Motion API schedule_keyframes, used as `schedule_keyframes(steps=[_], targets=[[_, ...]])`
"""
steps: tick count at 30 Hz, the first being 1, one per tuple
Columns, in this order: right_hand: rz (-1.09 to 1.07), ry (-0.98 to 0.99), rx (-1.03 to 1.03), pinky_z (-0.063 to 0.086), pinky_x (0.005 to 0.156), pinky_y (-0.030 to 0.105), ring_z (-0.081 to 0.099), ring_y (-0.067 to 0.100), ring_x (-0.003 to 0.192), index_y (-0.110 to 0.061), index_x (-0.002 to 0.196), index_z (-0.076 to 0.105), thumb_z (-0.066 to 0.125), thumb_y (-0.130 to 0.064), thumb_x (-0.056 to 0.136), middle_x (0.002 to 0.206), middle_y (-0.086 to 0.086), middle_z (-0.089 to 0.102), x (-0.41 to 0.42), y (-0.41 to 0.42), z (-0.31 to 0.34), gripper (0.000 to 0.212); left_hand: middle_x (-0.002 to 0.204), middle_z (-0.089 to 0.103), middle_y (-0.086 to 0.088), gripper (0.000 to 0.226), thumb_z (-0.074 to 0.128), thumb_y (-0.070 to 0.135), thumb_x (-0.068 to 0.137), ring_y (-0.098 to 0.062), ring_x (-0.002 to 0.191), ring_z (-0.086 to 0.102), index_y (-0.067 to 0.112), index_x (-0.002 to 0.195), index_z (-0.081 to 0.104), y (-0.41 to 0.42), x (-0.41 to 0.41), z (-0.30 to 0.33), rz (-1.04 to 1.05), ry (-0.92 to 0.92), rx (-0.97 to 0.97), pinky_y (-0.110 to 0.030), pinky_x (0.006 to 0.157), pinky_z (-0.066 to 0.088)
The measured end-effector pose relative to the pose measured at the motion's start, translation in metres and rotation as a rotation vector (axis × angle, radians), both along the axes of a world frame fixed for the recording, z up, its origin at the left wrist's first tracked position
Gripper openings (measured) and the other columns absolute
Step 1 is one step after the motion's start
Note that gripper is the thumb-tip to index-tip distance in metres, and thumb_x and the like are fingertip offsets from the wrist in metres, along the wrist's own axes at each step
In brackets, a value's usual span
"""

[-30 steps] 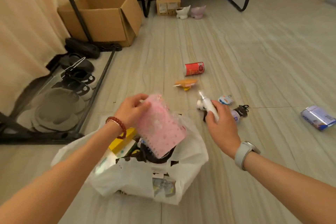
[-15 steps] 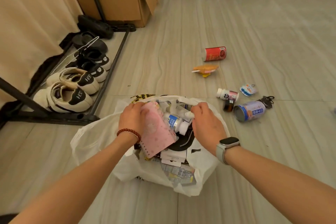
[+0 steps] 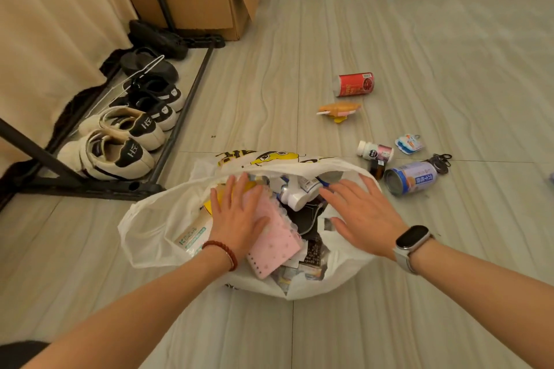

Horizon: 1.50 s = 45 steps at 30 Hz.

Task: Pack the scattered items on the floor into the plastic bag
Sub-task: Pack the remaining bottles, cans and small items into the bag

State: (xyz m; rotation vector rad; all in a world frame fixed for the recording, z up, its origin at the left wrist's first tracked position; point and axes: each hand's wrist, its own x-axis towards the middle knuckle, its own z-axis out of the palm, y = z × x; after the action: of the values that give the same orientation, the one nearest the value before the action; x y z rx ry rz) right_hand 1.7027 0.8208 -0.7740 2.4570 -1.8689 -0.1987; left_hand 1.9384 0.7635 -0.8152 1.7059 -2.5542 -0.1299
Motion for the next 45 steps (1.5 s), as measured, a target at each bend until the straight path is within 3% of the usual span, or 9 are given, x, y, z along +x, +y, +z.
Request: schedule_keyframes(steps=[5, 9, 14, 16, 25, 31, 37, 40, 45], targets=[[-0.141, -0.074, -0.139, 0.048, 0.082, 0.043, 0.059, 0.033, 0.103, -0.022, 0.141, 0.029, 0.067, -0.026, 0.077, 0.137, 0.017, 0.045, 0.004, -0.011, 0.005, 0.074, 0.102, 0.068, -0.005, 0.045, 0.032, 0.043, 0.081, -0.027, 0.105, 0.048, 0.020, 0.102, 0.063, 0.021, -0.004, -0.006, -0.193, -0.222, -0.018, -0.042, 0.095, 0.026], [-0.177, -0.104, -0.088, 0.035, 0.096, 0.042, 0.042, 0.030, 0.123, -0.024, 0.145, 0.006, 0.042, -0.029, 0.094, 0.155, 0.009, 0.013, 0.005, -0.014, 0.003, 0.063, 0.132, 0.055, -0.009, 0.070, 0.017, 0.067, 0.085, -0.027, 0.124, 0.049, 0.021, 0.127, 0.049, 0.028, 0.000, -0.009, -0.323, -0.231, 0.100, -0.044, 0.110, 0.020], [0.000, -0.001, -0.086, 0.043, 0.087, 0.048, 0.058, 0.030, 0.105, -0.026, 0.136, 0.034, 0.063, -0.035, 0.079, 0.147, 0.005, 0.037, -0.003, -0.005, -0.002, 0.064, 0.149, 0.019, -0.009, 0.100, 0.011, 0.088, 0.065, -0.027, 0.137, 0.014, 0.025, 0.141, 0.026, 0.022, 0.020, -0.012, -0.666, -0.372, 0.078, -0.055, 0.114, 0.007], [0.063, 0.021, -0.112, 0.049, 0.075, 0.046, 0.065, 0.027, 0.091, -0.023, 0.126, 0.047, 0.075, -0.035, 0.063, 0.132, 0.006, 0.056, -0.011, -0.003, -0.005, 0.069, 0.149, 0.025, -0.008, 0.099, 0.011, 0.088, 0.065, -0.027, 0.137, 0.022, 0.026, 0.140, 0.028, 0.014, 0.020, -0.013, -0.703, -0.402, 0.036, -0.057, 0.109, 0.012], [0.106, 0.061, -0.209, 0.052, 0.070, 0.035, 0.064, 0.025, 0.090, -0.017, 0.121, 0.057, 0.079, -0.046, 0.054, 0.122, 0.008, 0.062, -0.022, -0.008, -0.009, 0.077, 0.119, 0.065, -0.008, 0.073, 0.072, 0.061, 0.055, -0.029, 0.111, 0.060, 0.014, 0.110, 0.065, -0.011, 0.009, -0.002, -0.481, -0.415, -0.175, -0.044, 0.095, 0.026], [0.297, 0.110, -0.306, 0.030, 0.094, 0.043, 0.059, 0.025, 0.112, -0.014, 0.126, 0.051, 0.069, -0.037, 0.066, 0.130, 0.008, 0.058, -0.007, -0.013, -0.010, 0.067, 0.105, 0.068, -0.009, 0.042, 0.083, 0.032, 0.057, -0.028, 0.098, 0.062, 0.015, 0.092, 0.068, -0.014, 0.012, 0.000, -0.344, -0.359, -0.312, -0.042, 0.088, 0.031], [0.171, 0.005, -0.202, 0.040, 0.101, 0.049, 0.051, 0.025, 0.123, -0.012, 0.129, 0.049, 0.070, -0.038, 0.069, 0.134, 0.008, 0.054, -0.003, -0.010, -0.016, 0.069, 0.120, 0.062, -0.009, 0.033, 0.056, 0.025, 0.077, -0.025, 0.113, 0.046, 0.020, 0.109, 0.057, -0.003, -0.007, 0.019, -0.396, -0.094, -0.436, -0.044, 0.096, 0.031], [0.126, -0.107, -0.265, 0.041, 0.102, 0.044, 0.055, 0.022, 0.119, -0.013, 0.123, 0.054, 0.047, -0.031, 0.082, 0.128, 0.005, 0.059, -0.006, -0.007, -0.014, 0.046, 0.136, 0.049, -0.011, 0.042, 0.038, 0.032, 0.084, -0.028, 0.126, 0.037, 0.021, 0.124, 0.046, -0.013, -0.030, 0.034, -0.305, -0.061, -0.331, -0.049, 0.103, 0.023], [-0.265, -0.618, -0.349, 0.033, 0.100, 0.037, 0.044, 0.020, 0.117, -0.013, 0.124, 0.049, 0.026, -0.030, 0.086, 0.127, 0.009, 0.054, -0.032, -0.006, -0.003, 0.047, 0.144, 0.040, -0.009, 0.054, 0.021, 0.042, 0.087, -0.028, 0.134, 0.034, 0.020, 0.129, 0.046, -0.033, -0.094, 0.053, -0.172, 0.106, -0.138, -0.050, 0.110, 0.016]])
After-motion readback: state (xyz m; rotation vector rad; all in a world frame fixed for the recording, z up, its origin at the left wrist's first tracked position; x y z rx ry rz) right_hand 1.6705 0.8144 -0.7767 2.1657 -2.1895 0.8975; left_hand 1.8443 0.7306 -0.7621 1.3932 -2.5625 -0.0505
